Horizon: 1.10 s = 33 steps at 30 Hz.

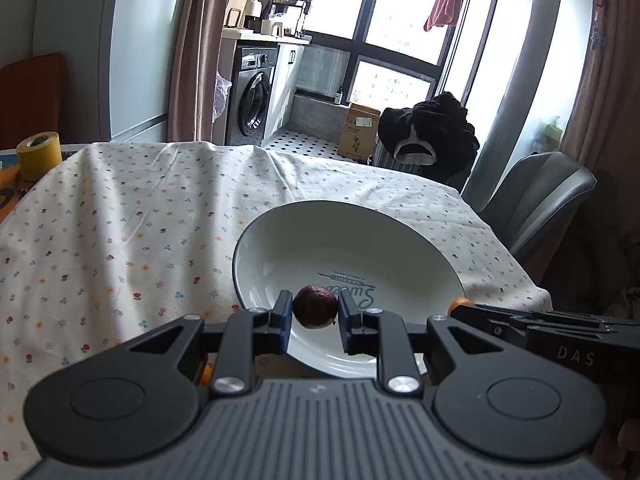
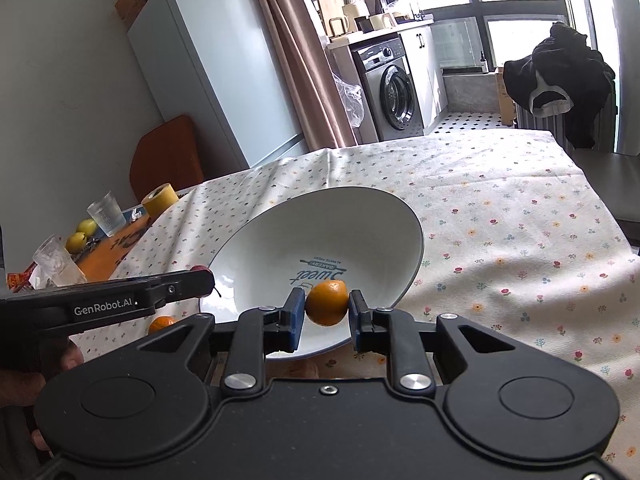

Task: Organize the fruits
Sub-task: 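Drop plum into white bowl with left tool while right tool releases small orange, then withdraw both open tools from the bowl back toward the fruit pile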

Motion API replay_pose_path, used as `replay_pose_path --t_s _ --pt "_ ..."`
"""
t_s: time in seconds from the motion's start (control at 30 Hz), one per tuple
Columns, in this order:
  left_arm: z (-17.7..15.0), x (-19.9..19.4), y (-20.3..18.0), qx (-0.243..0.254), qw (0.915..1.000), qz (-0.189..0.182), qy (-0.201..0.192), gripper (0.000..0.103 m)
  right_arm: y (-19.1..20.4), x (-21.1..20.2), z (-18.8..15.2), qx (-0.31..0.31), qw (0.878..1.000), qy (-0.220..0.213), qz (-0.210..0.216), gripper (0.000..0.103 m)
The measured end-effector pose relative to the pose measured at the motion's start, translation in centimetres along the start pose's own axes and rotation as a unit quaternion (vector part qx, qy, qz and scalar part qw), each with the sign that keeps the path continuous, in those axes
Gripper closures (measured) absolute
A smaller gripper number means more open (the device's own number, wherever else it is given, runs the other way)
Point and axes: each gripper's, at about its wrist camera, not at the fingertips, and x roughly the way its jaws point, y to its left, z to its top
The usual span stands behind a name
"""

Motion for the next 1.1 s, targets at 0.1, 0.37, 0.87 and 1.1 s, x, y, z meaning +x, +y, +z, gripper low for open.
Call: replay_pose_path --t_s 0.1,0.37,0.87,1.1 --pt "-0.2 0.8 -0.1 0.000 1.0000 0.002 0.004 0.081 -0.1 0.4 -0.1 0.001 1.000 0.002 -0.003 0.081" --pt "-0.5 2.1 -0.3 -0.003 0.9999 0.001 0.016 0.081 -0.5 1.3 -0.3 0.007 1.000 0.008 -0.003 0.081" --pt "-0.5 -0.1 0.1 -0.010 0.9995 0.026 -0.014 0.040 -0.4 -0.8 -0.1 0.011 0.999 -0.032 -0.012 0.036" --pt "-0.7 -2.5 0.4 -0.019 0.9982 0.049 -0.030 0.014 -0.4 -3.0 -0.5 0.027 0.996 -0.079 -0.010 0.003"
